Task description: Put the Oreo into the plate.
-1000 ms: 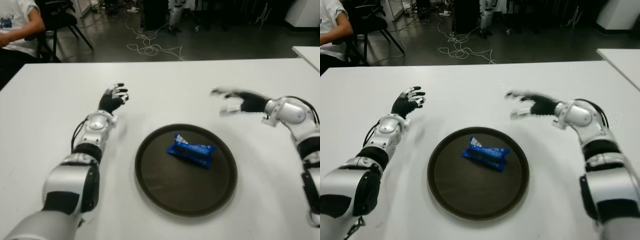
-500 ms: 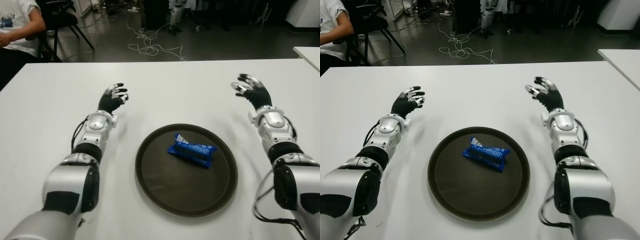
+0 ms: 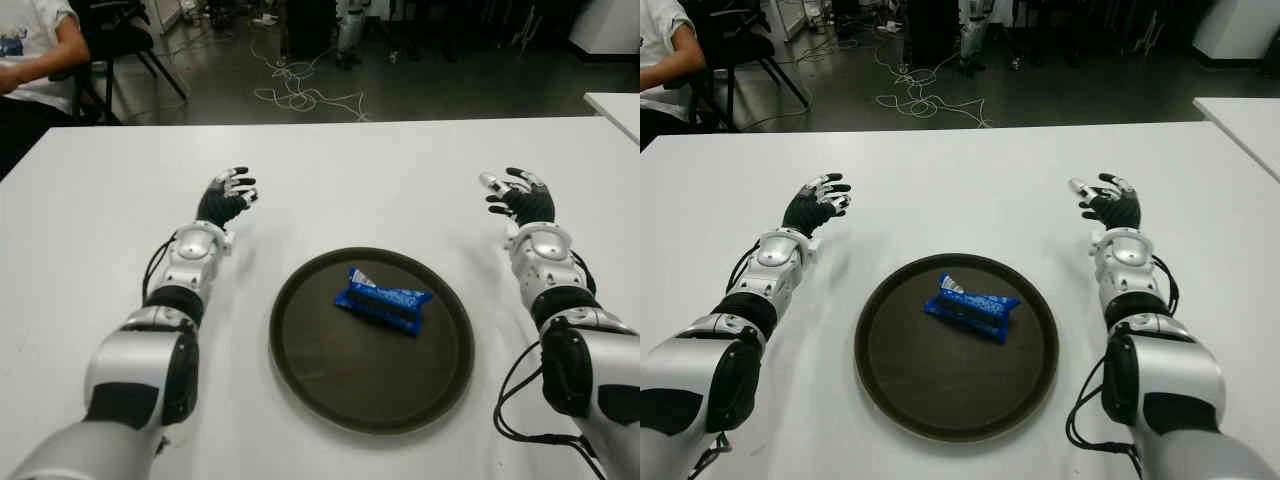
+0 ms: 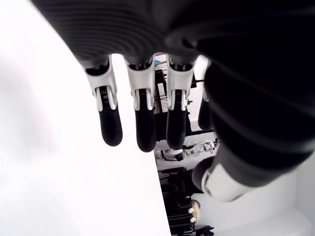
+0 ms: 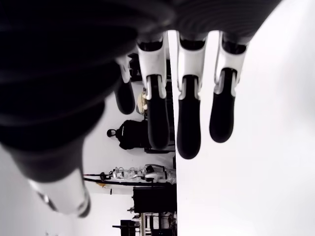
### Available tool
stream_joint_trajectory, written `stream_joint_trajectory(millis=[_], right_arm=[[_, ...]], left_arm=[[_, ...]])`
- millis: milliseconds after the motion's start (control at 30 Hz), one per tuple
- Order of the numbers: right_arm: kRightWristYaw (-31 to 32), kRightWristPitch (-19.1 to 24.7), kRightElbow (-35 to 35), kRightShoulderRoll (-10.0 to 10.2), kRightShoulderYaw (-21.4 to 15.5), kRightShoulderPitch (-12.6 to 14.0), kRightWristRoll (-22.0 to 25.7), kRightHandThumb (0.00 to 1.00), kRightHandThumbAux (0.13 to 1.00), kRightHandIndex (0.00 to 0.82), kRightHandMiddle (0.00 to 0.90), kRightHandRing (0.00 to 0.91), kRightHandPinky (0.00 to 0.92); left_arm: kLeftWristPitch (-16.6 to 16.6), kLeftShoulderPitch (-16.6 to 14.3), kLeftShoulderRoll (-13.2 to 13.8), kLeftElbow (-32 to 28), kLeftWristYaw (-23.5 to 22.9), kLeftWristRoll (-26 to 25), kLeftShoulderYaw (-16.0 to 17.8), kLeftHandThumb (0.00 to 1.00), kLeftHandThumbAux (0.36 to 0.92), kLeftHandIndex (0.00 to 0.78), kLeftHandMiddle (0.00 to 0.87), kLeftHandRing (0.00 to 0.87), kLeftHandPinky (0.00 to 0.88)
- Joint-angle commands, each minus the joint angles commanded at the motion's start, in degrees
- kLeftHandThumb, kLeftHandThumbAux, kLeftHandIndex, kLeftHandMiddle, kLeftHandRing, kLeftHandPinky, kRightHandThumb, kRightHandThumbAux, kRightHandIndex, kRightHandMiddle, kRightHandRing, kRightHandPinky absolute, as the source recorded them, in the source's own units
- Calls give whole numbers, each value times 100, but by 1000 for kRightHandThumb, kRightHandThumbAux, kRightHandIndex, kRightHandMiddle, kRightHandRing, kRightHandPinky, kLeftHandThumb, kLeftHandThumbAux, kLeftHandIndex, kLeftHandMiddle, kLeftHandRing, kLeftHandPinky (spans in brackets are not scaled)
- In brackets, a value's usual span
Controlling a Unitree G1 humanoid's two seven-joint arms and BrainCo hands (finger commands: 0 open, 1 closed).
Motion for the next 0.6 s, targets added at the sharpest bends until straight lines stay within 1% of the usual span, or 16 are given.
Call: stream_joint_trajectory(millis=[33,67,100,133,167,333,600], right_arm=[[-2,-67,-5,15,17,19,-22,204,757,411,487,509,499],[-3,-114,-7,26,28,32,-35,373,748,414,491,510,500],[-3,-148,-8,33,36,41,-43,434,744,415,492,511,500],[-6,-189,-10,42,43,50,-50,522,739,416,494,511,501],[-39,-261,-14,57,72,70,-86,647,732,419,499,515,506],[-89,-422,-5,90,110,109,-187,679,728,422,510,521,515],[-140,-430,22,111,126,105,-224,681,727,421,506,509,502]], left_arm=[[-9,3,1,2,-10,2,1,125,777,187,251,238,252],[-15,5,2,4,-17,4,3,123,778,186,248,237,251],[-19,6,3,6,-21,6,5,122,778,185,248,237,251],[-25,9,4,6,-28,5,8,122,778,185,246,236,250],[-21,11,-7,7,-30,-18,31,123,782,182,240,233,248],[-1,9,-27,8,-22,-56,78,125,785,183,240,233,252],[10,6,-28,5,-27,-49,101,133,785,184,240,229,249]])
